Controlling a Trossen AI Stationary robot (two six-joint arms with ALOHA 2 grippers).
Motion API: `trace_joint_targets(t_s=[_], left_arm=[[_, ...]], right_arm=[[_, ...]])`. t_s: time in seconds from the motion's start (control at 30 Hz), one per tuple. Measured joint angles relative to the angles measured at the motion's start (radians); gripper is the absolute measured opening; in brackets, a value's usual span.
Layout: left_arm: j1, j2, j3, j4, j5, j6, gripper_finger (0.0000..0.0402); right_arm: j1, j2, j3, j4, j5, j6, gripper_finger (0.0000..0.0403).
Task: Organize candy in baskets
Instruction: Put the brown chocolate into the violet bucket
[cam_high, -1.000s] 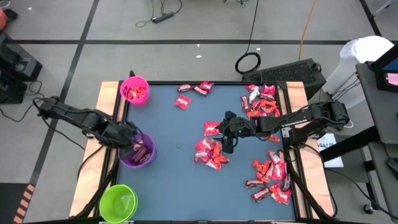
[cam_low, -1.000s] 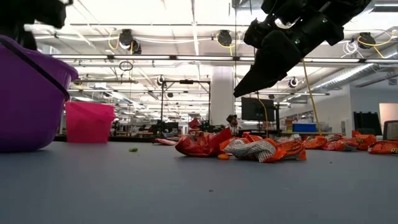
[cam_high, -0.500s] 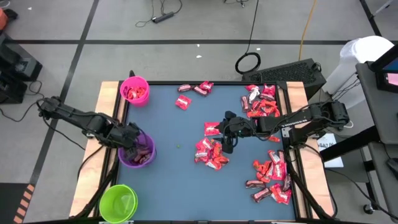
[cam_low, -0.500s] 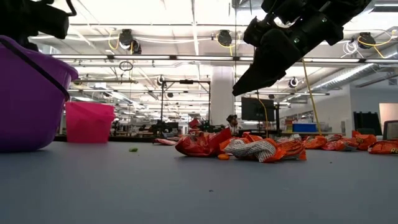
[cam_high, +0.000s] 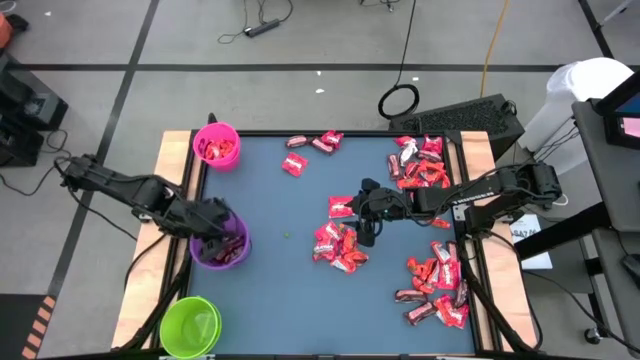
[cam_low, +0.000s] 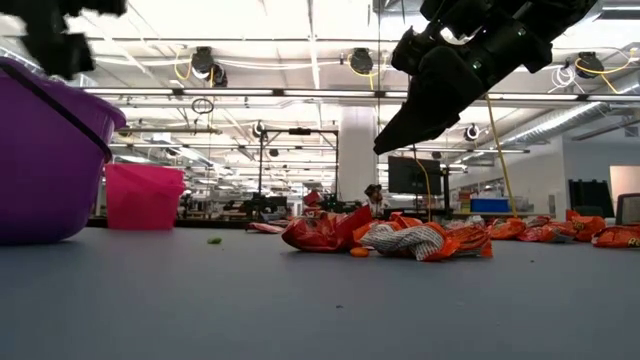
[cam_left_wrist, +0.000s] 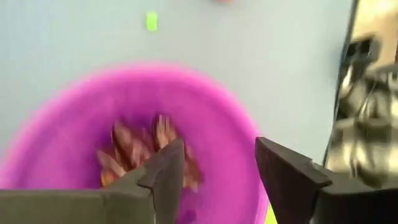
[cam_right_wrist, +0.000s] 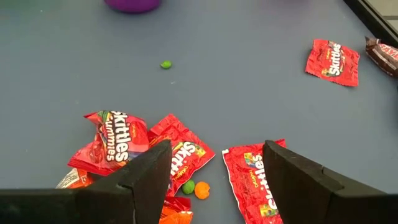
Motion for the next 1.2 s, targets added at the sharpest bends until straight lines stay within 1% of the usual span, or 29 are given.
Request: trace_joint_targets(t_s=[0.07, 0.23, 0.27, 0.33, 0.4, 0.53, 0.63, 0.73, 0.9, 0.97, 1.1, 1.13, 1.2], left_arm=[[0.000, -0.001, 0.010, 0.050, -0.093, 0.074, 0.0201], [0.003, 0.010, 0.010, 0.227, -0.400, 0.268, 0.0200], [0.009, 0.017, 0.010, 0.264, -0.446, 0.306, 0.0200], [0.027, 0.034, 0.010, 0.330, -0.502, 0.385, 0.0200], [0.053, 0.058, 0.011, 0.387, -0.527, 0.443, 0.0200], [0.122, 0.133, 0.011, 0.472, -0.551, 0.552, 0.0200], [0.183, 0.207, 0.011, 0.514, -0.535, 0.628, 0.0200], [0.249, 0.288, 0.011, 0.568, -0.502, 0.661, 0.0200], [0.365, 0.413, 0.011, 0.681, -0.490, 0.704, 0.0200], [0.421, 0.460, 0.011, 0.733, -0.443, 0.710, 0.0200], [0.539, 0.550, 0.011, 0.800, -0.299, 0.710, 0.0200], [0.566, 0.569, 0.014, 0.802, -0.282, 0.710, 0.0200], [0.618, 0.609, 0.030, 0.801, -0.280, 0.710, 0.0200]], right_arm=[[0.000, 0.000, 0.000, 0.000, 0.000, 0.000, 0.0240], [0.000, 0.000, 0.000, 0.000, 0.000, 0.000, 0.0240], [0.000, 0.000, 0.000, -0.001, 0.000, 0.000, 0.0240], [0.000, 0.000, 0.000, -0.001, 0.000, 0.000, 0.0240], [0.000, 0.000, 0.000, -0.001, 0.000, 0.000, 0.0240], [0.000, 0.000, 0.000, -0.001, 0.000, 0.000, 0.0240], [0.000, 0.000, 0.000, -0.001, 0.000, 0.000, 0.0240], [0.000, 0.000, 0.000, -0.001, 0.000, 0.000, 0.0240], [0.000, 0.000, 0.000, -0.001, 0.000, 0.000, 0.0240], [0.000, 0.000, 0.000, -0.001, 0.000, -0.001, 0.0240], [0.000, 0.000, 0.000, -0.001, 0.000, -0.001, 0.0240], [0.000, 0.000, 0.000, -0.001, 0.000, -0.002, 0.0240], [0.000, 0.000, 0.000, -0.001, 0.000, -0.002, 0.0240]])
